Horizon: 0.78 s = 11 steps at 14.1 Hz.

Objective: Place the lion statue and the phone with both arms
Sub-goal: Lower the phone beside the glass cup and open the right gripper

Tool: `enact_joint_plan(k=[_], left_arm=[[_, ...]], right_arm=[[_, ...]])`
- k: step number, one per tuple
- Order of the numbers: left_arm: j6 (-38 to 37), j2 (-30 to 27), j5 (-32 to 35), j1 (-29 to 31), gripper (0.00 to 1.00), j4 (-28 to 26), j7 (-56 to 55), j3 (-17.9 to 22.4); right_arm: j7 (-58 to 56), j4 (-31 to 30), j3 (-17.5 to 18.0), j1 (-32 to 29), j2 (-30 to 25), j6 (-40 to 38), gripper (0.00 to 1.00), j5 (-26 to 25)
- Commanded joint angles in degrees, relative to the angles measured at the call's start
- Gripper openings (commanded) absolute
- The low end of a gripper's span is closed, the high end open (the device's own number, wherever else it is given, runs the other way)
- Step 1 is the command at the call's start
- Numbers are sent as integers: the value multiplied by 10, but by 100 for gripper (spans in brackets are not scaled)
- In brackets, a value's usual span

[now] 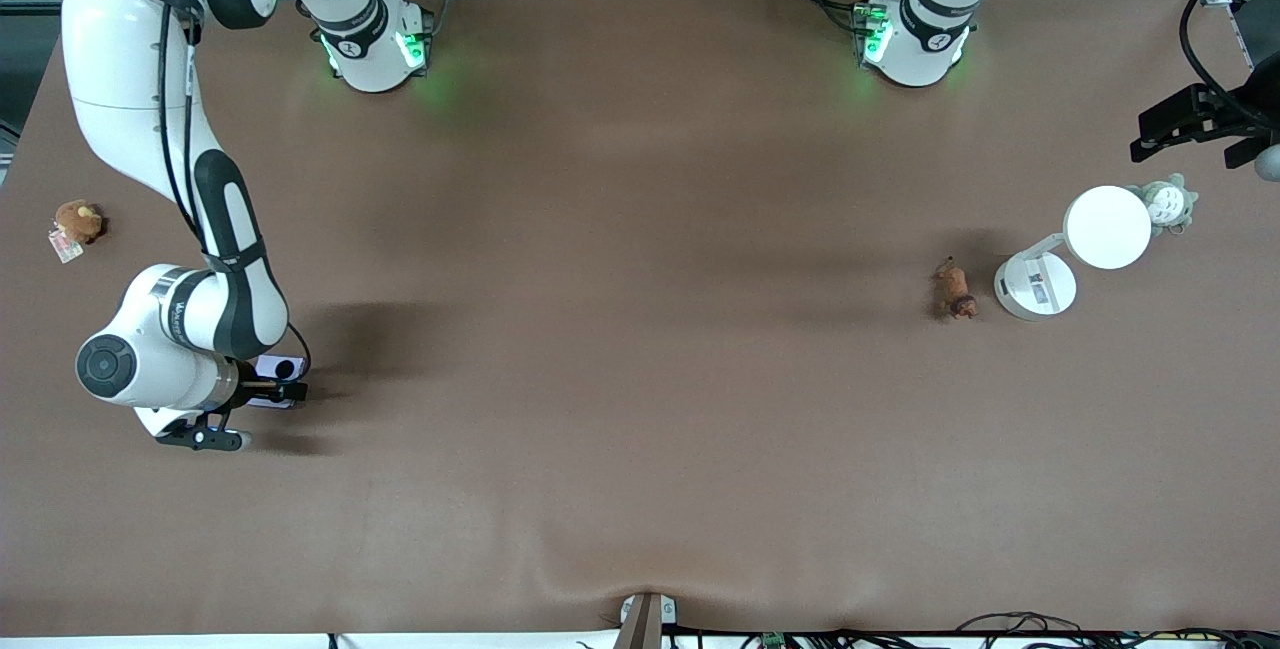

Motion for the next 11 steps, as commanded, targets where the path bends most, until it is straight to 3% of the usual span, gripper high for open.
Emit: enact_joint_plan(k=[1, 7, 11], left_arm=[[-11, -4, 5, 2, 100, 6, 7, 1], [-9, -6, -10, 7, 100, 1, 4, 2], [-9, -4, -8, 6, 100, 2, -4, 0]], right_arm=[[-11, 14, 6, -3, -38, -9, 100, 12], [-7, 31, 5, 7, -186, -142, 100, 7], [-3, 29, 5, 21, -297, -291, 100, -12]])
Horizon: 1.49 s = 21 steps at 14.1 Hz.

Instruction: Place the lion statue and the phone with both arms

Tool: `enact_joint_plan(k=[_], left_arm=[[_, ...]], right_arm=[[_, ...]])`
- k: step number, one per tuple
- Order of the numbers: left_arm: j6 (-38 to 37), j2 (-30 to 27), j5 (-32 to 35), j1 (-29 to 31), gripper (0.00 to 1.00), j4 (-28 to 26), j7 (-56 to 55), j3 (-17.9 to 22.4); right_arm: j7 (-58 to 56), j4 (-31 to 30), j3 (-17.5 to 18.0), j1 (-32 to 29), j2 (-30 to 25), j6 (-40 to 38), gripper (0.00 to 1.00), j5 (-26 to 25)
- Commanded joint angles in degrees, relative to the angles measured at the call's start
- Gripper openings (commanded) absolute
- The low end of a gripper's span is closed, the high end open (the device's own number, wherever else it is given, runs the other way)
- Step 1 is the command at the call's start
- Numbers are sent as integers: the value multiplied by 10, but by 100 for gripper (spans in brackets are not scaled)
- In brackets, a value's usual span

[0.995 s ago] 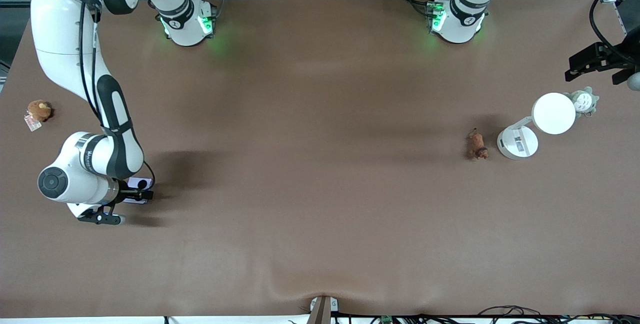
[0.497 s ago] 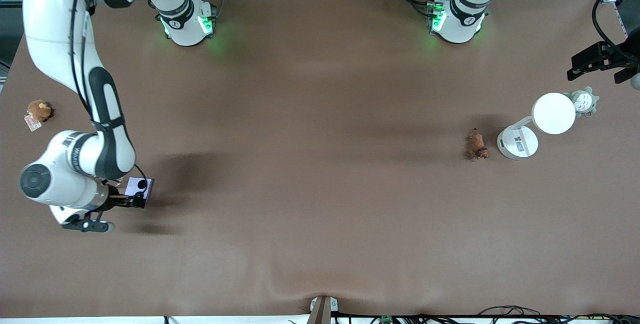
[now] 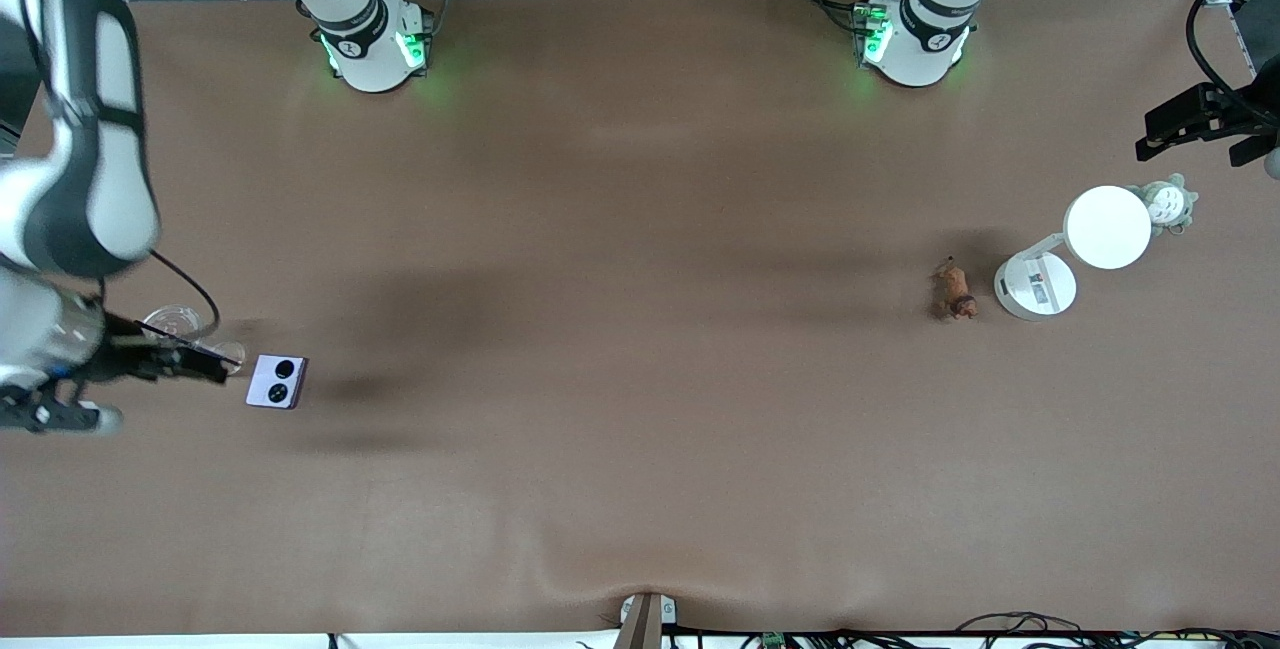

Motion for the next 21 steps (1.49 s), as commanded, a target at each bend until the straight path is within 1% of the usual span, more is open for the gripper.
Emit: enact_joint_plan(k=[1, 3, 4, 6, 7, 9, 13, 21], left_arm=[[-7, -5, -4, 2, 100, 2, -7, -3], [-5, -4, -5, 3, 100, 2, -7, -4], [-5, -2, -5, 3, 100, 1, -7, -4], [-5, 2, -3, -2, 100, 9, -7, -4], [-5, 5, -6, -1, 100, 11, -7, -4], [-5, 7, -6, -2, 100, 12, -7, -4], [-5, 8, -6, 1, 100, 12, -3, -4], [-5, 9, -6, -5, 100, 12, -5, -4]], right_arm=[[-2, -26, 4, 4, -84, -76, 100, -15], [-2, -23, 9, -3, -121, -120, 100, -30], [-2, -23, 30, -19, -141, -137, 100, -38], [-1, -23, 110, -95, -176, -181, 100, -49], [10, -23, 118, -99, -191, -199, 100, -59], [49, -14, 124, -96, -212, -247, 100, -65], [78, 40, 123, -80, -213, -318, 100, -75], [79, 43, 123, -81, -214, -332, 100, -76]])
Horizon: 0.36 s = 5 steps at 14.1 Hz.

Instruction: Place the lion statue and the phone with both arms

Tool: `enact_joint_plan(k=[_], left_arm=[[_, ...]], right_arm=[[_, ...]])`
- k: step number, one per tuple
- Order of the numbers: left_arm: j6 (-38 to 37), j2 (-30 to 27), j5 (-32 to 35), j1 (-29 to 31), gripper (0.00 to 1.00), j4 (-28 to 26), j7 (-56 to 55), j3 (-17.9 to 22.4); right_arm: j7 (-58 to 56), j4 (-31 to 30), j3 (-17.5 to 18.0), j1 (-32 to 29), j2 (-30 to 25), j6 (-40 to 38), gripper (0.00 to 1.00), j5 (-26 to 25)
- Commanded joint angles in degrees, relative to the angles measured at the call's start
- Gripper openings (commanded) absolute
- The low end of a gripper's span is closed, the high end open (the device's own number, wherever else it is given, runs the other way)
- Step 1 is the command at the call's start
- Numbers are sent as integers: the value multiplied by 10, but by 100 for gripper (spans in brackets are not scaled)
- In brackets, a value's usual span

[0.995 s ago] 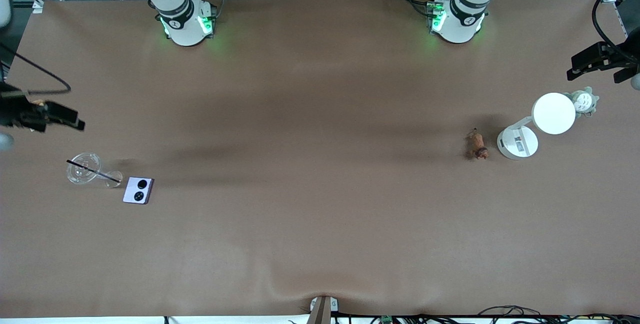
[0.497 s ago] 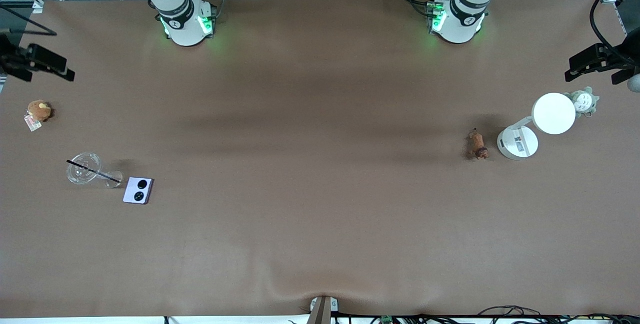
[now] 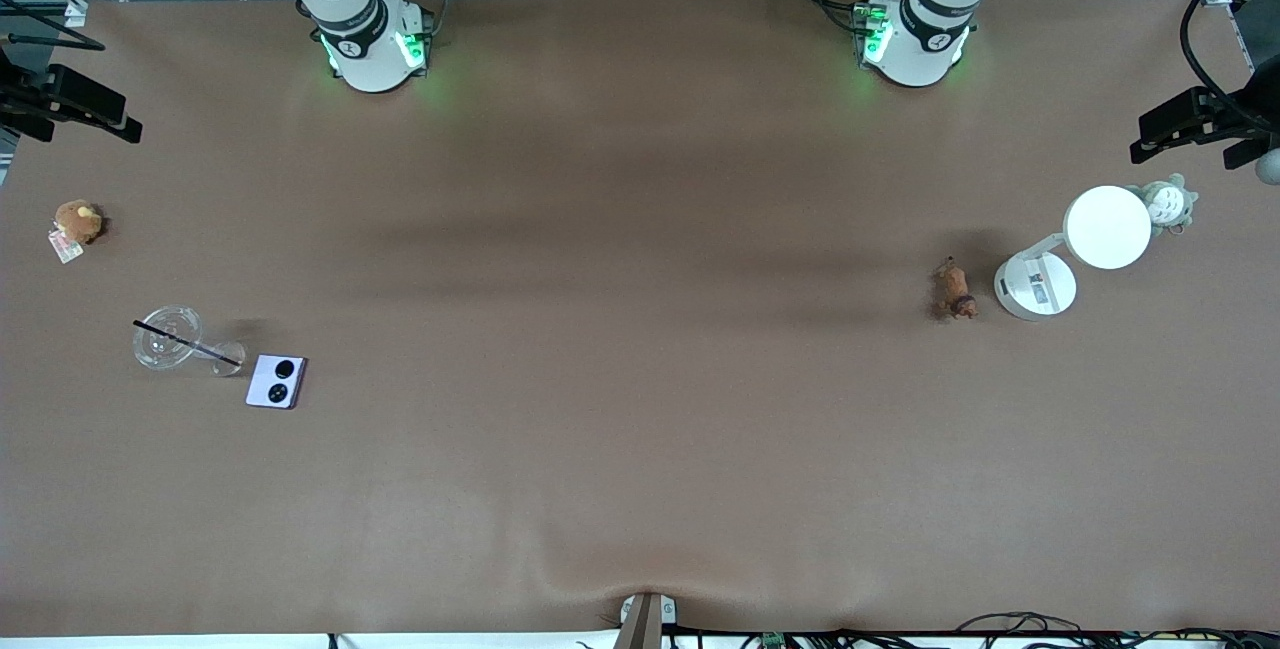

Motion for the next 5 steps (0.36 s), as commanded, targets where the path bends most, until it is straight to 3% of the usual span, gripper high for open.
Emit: enact_joint_plan(k=[1, 5], left_arm=[[-6, 5, -6, -2, 100, 11, -4, -1], [-6, 5, -6, -2, 100, 10, -9, -2]], right_arm=[[11, 6, 3, -1, 0, -8, 100, -8], [10, 5, 3, -2, 1, -1, 100, -8]])
